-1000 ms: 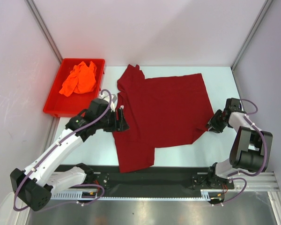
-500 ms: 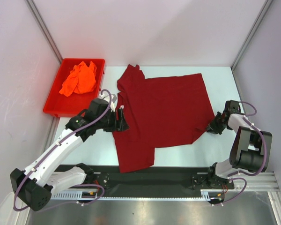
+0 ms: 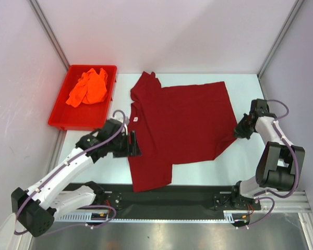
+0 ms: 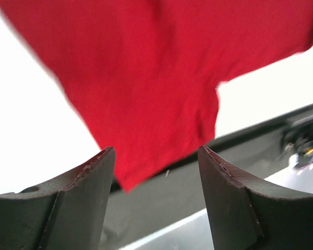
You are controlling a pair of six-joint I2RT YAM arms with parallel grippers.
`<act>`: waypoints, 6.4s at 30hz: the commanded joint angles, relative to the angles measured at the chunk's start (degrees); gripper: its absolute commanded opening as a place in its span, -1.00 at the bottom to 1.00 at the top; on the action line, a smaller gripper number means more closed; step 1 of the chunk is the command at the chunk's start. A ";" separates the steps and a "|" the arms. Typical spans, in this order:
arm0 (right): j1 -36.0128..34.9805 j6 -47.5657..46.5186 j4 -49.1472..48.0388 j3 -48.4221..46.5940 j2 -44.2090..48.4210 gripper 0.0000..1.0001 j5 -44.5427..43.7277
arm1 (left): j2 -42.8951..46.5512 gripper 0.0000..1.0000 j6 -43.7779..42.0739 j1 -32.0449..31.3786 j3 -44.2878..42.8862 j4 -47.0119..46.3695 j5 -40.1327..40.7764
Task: Fold and stack the t-shirts
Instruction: Flatten the tshirt out
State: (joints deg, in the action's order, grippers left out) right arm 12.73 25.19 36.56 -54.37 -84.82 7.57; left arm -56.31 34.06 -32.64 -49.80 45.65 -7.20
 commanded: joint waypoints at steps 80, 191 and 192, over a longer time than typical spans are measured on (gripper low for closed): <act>-10.17 -4.00 12.99 -14.25 1.85 -1.00 -7.48 | 0.93 -0.99 36.26 -32.75 17.04 4.08 20.72; 4.23 1.35 -47.21 -37.02 -36.47 -1.00 -8.19 | -82.03 -0.99 -26.44 10.32 -85.03 -39.15 13.46; 4.23 1.18 -43.01 -38.17 -36.56 -1.00 -6.19 | -81.42 -0.99 -25.11 10.49 -84.41 -38.10 12.14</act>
State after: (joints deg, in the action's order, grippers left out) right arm 16.47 25.80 -14.04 -87.02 -121.16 -1.34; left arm -139.94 4.12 -22.92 -131.70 5.43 8.71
